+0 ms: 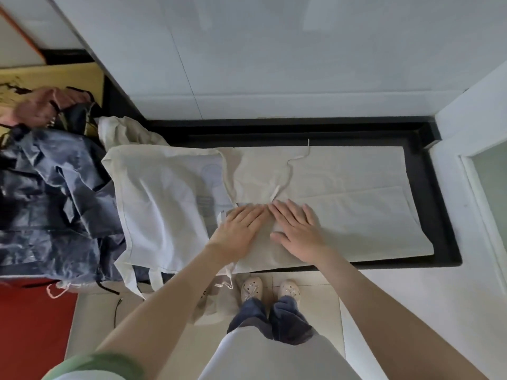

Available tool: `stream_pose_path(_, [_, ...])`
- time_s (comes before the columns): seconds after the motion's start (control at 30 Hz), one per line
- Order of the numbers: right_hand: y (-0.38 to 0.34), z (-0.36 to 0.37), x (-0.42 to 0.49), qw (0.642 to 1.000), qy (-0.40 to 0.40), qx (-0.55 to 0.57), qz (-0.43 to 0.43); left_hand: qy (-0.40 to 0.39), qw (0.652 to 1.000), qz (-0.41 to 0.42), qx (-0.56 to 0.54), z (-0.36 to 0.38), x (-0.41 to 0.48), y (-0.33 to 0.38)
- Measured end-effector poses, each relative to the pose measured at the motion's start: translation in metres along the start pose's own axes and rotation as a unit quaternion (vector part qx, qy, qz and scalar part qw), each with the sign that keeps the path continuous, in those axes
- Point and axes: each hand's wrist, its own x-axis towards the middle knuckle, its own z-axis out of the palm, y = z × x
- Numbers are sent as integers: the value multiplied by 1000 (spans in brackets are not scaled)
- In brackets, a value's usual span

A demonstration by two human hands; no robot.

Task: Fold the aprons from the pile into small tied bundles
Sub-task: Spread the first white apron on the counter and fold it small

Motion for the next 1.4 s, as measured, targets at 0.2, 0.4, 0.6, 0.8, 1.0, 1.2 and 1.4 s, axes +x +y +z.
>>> stream_pose_path(0.2, [10,-18,4,990,-119,-37,69,41,966,-257,4,-10,-47,-5])
stream_pose_path(0.4, [5,-24,3,988,-126,-38,77,-57,908,-382,-159,-18,-63,-8])
stream_pose_path(0.6, [-21,-21,-2,995,16,-12,98,-41,843,-380,-378,-37,-59,-36])
stream_pose_path(0.8, [-95,-40,-3,957,-31,287,19,-75,707,-408,-573,-21,-68,-51])
stream_pose_path(1.0, [-150,-35,-9,915,-106,386,44,-63,655,-400,-638,-22,-69,-48])
stream_pose_path(1.2, [-154,-25,-9,948,-36,307,75,-86,598,-329,-726,-27,-72,-45])
stream_pose_path(1.4, [-127,-51,9,891,-125,405,162,-137,688,-243,-670,-24,-81,-44])
